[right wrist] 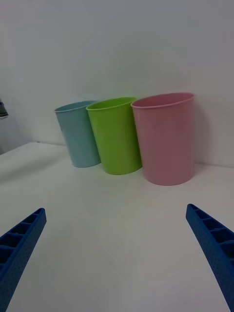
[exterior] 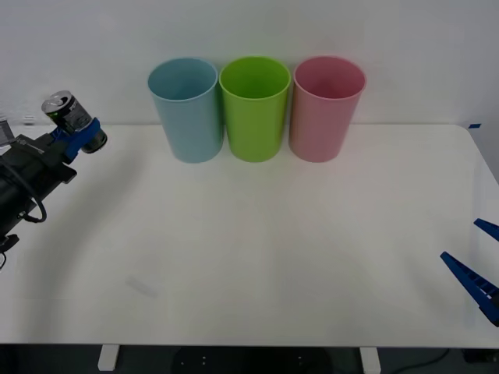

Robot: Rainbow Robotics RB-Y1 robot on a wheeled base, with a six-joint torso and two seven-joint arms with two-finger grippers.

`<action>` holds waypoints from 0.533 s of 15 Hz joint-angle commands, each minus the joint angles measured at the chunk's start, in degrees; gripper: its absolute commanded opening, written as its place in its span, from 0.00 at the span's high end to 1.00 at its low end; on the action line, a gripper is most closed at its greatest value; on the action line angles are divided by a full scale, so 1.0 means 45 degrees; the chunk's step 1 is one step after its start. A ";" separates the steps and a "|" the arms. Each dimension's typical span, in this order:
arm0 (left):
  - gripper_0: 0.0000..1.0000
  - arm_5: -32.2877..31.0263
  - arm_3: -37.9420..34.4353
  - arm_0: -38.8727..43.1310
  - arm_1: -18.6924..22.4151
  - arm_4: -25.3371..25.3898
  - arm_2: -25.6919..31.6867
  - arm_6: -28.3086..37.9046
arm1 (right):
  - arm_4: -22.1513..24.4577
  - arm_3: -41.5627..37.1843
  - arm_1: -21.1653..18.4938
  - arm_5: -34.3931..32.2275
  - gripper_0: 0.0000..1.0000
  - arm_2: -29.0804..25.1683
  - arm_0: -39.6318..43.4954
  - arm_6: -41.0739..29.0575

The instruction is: Grasp the object on the table and drop it into the matching bin: aluminum can to the light blue bin, PET bottle to the pink bin.

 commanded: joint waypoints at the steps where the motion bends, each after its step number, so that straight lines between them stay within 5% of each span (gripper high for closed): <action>1: 1.00 0.0283 0.0015 -0.0840 0.0001 -0.0898 0.0081 0.1104 | 0.0000 0.0000 0.0000 0.0000 0.00 0.0000 0.0000 0.0000; 8: 1.00 0.2939 0.0054 -0.2500 0.0001 -0.1386 -0.1267 0.1827 | 0.0000 0.0000 0.0000 0.0000 0.00 0.0000 0.0000 0.0000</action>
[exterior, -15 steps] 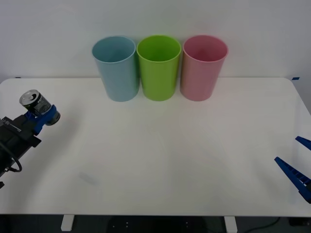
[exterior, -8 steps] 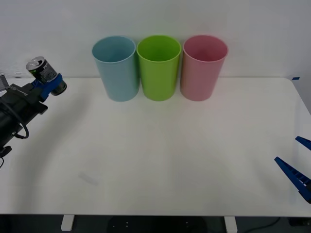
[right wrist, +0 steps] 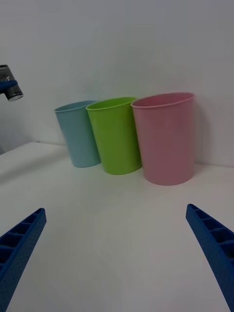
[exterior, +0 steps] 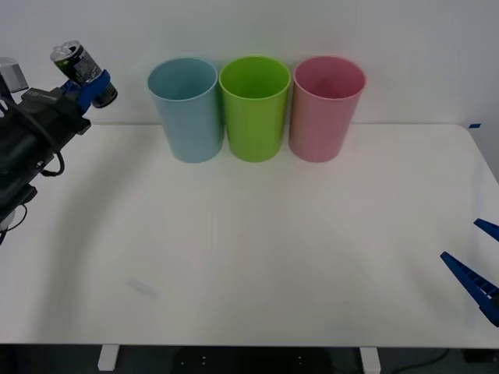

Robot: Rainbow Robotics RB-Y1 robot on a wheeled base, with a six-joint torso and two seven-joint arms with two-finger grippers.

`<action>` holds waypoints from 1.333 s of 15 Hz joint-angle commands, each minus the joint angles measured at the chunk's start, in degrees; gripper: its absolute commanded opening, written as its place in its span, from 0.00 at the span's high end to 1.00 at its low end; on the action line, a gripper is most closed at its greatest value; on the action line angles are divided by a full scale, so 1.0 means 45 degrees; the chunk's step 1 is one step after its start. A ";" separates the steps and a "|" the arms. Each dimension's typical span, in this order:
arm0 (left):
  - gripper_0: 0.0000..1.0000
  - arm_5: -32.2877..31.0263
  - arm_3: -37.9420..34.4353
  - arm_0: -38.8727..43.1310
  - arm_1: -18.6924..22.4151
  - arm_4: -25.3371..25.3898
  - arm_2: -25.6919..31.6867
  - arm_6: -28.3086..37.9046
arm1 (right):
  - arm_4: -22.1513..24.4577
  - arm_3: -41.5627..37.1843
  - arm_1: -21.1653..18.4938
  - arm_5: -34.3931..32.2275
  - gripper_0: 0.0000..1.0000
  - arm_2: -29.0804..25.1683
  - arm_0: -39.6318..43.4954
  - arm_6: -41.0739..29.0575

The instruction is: Grasp the object on the table and drop it into the matching bin: aluminum can to the light blue bin, PET bottle to the pink bin.

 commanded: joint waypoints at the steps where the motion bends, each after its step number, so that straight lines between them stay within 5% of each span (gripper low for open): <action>1: 1.00 0.0939 0.0083 -0.0665 0.0000 -0.0384 -0.0571 0.0325 | 0.0000 0.0000 0.0000 0.0000 0.00 0.0000 0.0000 -0.0001; 10: 0.99 0.1466 0.3989 -0.4297 -0.0078 -0.2259 -0.1586 0.0384 | 0.0000 0.0000 0.0000 0.0000 0.00 0.0000 0.0000 -0.0001; 20: 0.99 0.3068 0.7836 -0.7676 -0.1445 -0.4681 -0.1762 0.0071 | 0.0000 0.0000 0.0000 0.0000 0.00 0.0000 0.0000 -0.0001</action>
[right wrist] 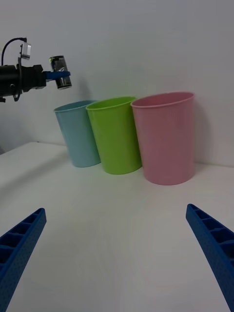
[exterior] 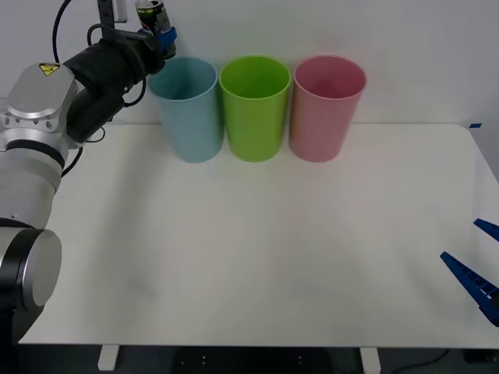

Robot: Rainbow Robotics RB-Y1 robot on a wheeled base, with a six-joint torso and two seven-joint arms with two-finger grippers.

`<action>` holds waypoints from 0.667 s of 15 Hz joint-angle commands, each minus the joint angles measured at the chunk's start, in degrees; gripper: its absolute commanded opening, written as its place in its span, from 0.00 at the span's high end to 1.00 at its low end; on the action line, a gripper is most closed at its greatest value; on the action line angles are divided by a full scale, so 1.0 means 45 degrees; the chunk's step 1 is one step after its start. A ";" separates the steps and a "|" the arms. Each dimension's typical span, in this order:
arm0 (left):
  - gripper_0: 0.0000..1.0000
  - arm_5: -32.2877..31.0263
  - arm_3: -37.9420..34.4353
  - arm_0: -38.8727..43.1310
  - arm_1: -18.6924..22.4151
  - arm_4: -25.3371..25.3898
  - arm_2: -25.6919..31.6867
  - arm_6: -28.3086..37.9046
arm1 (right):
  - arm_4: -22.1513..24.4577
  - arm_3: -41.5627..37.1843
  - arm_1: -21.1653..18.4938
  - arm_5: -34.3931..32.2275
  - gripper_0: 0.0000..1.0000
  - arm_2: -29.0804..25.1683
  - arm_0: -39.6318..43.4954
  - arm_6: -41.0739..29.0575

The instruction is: Grasp the object on the table and drop it into the matching bin: aluminum can to the light blue bin, PET bottle to the pink bin.

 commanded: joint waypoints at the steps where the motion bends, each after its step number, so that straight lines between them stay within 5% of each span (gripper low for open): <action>1: 0.99 0.0285 0.0233 -0.0279 -0.0340 -0.0429 0.0000 0.0031 | 0.0000 0.0000 0.0000 0.0000 0.00 0.0000 0.0000 0.0000; 7: 0.97 0.0500 0.0213 -0.0299 -0.0653 -0.0585 0.0000 -0.0086 | 0.0000 0.0000 0.0000 0.0000 0.00 0.0000 0.0000 0.0000; 9: 0.85 0.0500 0.0233 -0.0299 -0.0672 -0.0546 0.0000 -0.0144 | 0.0000 0.0000 0.0000 0.0000 0.00 0.0000 0.0000 0.0000; 10: 0.54 0.0500 0.0213 -0.0299 -0.0672 -0.0487 0.0000 -0.0164 | 0.0000 0.0000 0.0000 0.0000 0.00 0.0000 0.0000 0.0000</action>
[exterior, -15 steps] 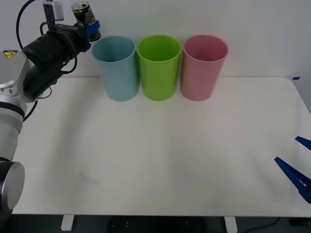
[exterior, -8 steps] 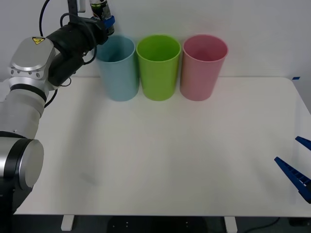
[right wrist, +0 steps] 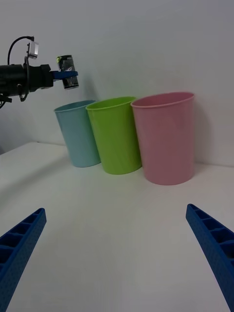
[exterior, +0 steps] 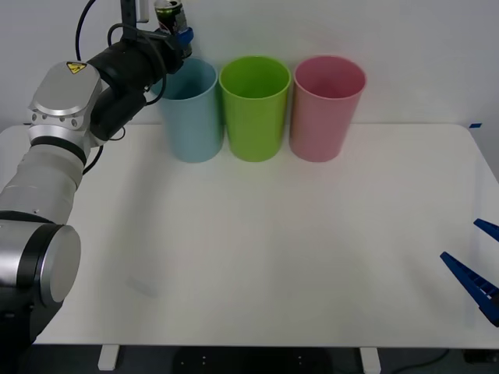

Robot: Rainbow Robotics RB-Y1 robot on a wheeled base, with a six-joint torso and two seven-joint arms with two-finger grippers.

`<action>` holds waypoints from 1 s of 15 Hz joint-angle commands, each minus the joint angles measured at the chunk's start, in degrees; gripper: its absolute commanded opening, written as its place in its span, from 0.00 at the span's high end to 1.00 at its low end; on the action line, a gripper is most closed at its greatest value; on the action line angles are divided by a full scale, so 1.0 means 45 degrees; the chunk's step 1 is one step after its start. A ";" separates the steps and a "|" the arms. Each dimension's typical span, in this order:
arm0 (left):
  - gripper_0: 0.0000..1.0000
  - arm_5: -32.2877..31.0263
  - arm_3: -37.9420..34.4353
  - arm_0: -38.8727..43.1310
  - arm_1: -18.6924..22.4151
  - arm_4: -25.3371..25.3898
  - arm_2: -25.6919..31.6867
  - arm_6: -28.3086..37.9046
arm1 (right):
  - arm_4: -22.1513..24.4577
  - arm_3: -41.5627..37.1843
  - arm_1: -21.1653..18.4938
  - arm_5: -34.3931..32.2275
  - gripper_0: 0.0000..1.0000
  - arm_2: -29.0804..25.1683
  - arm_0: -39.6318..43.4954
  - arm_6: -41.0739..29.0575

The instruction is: Grasp the object on the table and drop it into the matching bin: aluminum can to the light blue bin, PET bottle to the pink bin.

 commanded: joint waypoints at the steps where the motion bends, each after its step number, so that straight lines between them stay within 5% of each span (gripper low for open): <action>1: 0.12 -0.0002 -0.0007 -0.0020 -0.0002 0.0120 0.0000 -0.0087 | 0.0000 0.0000 0.0000 0.0000 0.00 0.0000 0.0000 0.0000; 2: 0.00 -0.0002 -0.0007 -0.0001 -0.0002 0.0140 0.0000 -0.0146 | 0.0000 0.0000 0.0000 0.0000 0.00 0.0000 0.0000 0.0000; 12: 0.00 -0.0354 -0.0027 0.0175 0.0174 0.1058 0.0000 -0.0458 | 0.0000 0.0000 0.0000 0.0000 0.00 0.0000 0.0000 0.0000; 15: 0.00 -0.0822 -0.1179 0.1073 0.0428 0.1956 0.0000 -0.0575 | 0.0000 0.0000 0.0000 0.0000 0.00 0.0000 0.0000 0.0000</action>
